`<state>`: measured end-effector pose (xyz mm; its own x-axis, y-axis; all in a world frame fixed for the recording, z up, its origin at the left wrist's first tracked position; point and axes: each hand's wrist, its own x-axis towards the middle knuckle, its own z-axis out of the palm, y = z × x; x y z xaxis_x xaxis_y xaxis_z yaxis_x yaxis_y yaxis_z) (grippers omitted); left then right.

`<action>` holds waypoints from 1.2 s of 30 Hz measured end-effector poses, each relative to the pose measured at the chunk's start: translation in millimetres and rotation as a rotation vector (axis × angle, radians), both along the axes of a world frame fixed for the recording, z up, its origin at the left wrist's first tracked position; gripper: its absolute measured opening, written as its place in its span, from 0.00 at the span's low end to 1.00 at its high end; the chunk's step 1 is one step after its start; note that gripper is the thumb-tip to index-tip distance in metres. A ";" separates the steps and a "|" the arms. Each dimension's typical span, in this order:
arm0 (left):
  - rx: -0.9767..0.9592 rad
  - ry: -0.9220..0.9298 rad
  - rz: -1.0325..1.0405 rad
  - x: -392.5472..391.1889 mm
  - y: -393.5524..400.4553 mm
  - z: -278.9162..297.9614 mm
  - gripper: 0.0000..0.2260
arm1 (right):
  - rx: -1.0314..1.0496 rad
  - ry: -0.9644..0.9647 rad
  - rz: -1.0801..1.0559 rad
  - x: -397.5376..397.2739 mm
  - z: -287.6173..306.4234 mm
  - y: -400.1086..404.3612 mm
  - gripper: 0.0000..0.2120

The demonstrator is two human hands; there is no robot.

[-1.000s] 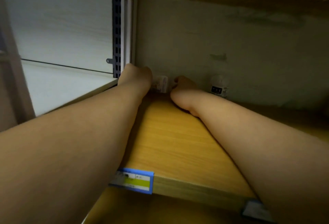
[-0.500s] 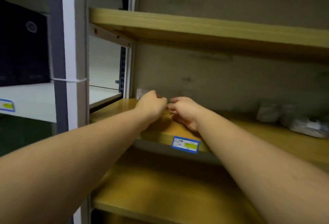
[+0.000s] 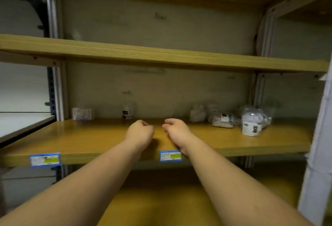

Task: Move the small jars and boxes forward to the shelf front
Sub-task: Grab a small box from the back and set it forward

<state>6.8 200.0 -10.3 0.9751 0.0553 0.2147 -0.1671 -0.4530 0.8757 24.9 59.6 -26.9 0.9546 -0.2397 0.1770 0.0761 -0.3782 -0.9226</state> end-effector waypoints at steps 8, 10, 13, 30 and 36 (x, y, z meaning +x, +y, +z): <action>-0.087 -0.008 -0.135 -15.8 -68.9 8.5 0.11 | 0.263 -0.008 -0.001 -22.1 14.4 -13.6 0.20; -0.120 0.016 -0.143 -23.1 -100.9 13.2 0.12 | 0.223 -0.019 -0.035 -29.2 21.0 -47.9 0.22; -0.091 -0.020 -0.154 -25.3 -150.2 15.9 0.14 | 0.032 -0.051 -0.071 -31.6 30.3 -117.3 0.21; 0.058 -0.002 0.183 4.5 -229.6 -1.7 0.16 | 0.036 0.038 0.135 -12.4 17.0 -213.5 0.24; 0.068 0.017 0.215 -2.6 -231.9 3.2 0.17 | -0.062 0.089 0.247 -15.6 22.2 -206.6 0.19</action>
<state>4.2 -31.9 -7.1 0.9459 0.2485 0.2087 -0.0459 -0.5344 0.8440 9.3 -147.0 -4.7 0.9952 0.0109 0.0971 0.0929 -0.4139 -0.9056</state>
